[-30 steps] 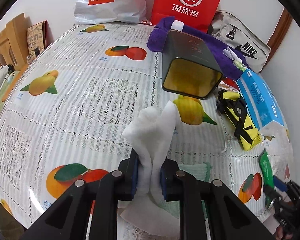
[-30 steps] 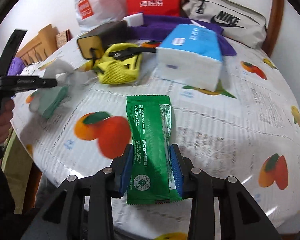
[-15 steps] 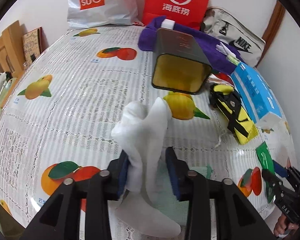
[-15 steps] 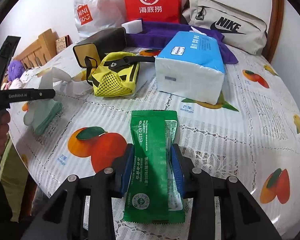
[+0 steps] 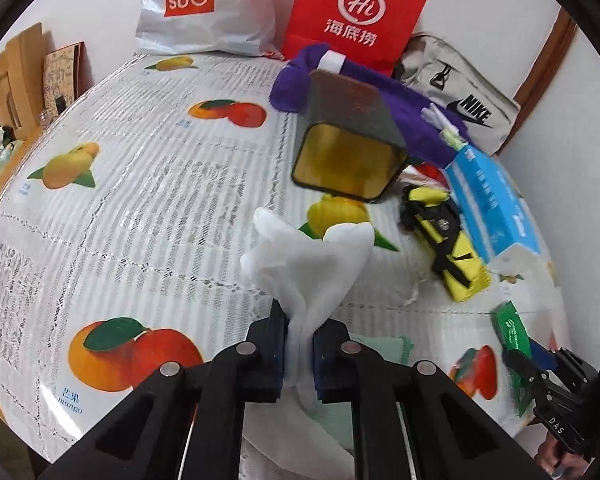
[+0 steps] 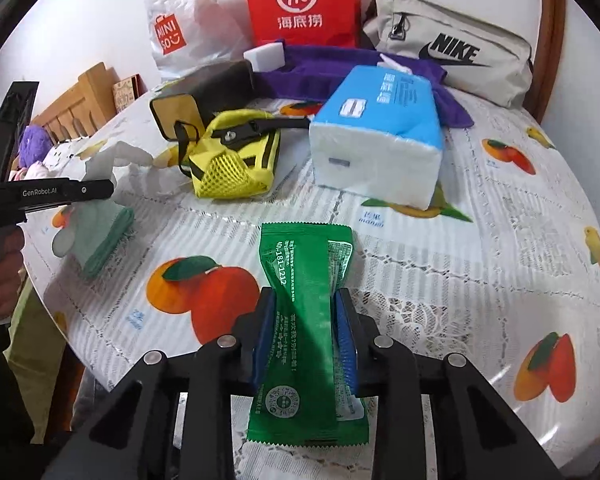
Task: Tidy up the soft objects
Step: 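Carry the white gloves and green sachet toward the purple towel with both tools, then open the right tool to release the green sachet while the left tool holds the gloves above the towel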
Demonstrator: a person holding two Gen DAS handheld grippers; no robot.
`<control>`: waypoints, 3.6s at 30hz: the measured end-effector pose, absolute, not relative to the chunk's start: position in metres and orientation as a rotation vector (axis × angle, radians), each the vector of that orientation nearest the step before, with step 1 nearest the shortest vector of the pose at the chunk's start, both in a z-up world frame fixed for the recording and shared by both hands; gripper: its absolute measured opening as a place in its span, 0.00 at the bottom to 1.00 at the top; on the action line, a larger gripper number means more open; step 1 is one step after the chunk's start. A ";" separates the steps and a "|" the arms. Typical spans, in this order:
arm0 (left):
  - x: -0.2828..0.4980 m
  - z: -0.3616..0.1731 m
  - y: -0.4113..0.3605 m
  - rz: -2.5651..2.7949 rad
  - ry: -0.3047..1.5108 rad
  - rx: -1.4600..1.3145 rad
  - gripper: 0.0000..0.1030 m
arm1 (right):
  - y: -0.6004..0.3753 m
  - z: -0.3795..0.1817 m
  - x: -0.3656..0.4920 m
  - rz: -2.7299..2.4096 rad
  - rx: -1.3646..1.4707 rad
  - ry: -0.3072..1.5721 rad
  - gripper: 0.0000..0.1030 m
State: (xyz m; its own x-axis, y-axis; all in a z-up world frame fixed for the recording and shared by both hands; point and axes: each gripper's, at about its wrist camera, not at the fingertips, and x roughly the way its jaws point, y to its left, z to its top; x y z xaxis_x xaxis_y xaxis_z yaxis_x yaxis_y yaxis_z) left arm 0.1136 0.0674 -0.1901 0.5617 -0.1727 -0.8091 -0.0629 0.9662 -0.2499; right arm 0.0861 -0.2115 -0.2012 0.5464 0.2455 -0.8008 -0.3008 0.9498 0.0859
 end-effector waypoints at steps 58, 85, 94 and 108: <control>0.252 -0.083 0.031 -0.240 0.927 -0.193 0.10 | -0.228 -0.070 0.265 0.306 0.032 0.788 0.29; 0.373 -0.097 0.029 -0.170 0.995 -0.147 0.11 | -0.212 -0.133 0.420 0.424 -0.003 0.956 0.30; 0.405 -0.106 0.020 -0.172 1.008 -0.130 0.11 | -0.206 -0.174 0.443 0.453 0.015 1.077 0.31; 0.439 -0.133 0.005 -0.165 1.056 -0.141 0.11 | -0.216 -0.171 0.447 0.461 0.016 1.062 0.56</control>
State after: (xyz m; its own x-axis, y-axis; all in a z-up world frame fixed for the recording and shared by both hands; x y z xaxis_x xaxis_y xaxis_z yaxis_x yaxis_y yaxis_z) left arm 0.4388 0.0053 -0.1328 0.4822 -0.2026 -0.8523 0.0673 0.9786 -0.1945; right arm 0.4475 -0.2157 -0.1709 0.4014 0.3724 -0.8368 -0.3574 0.9049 0.2312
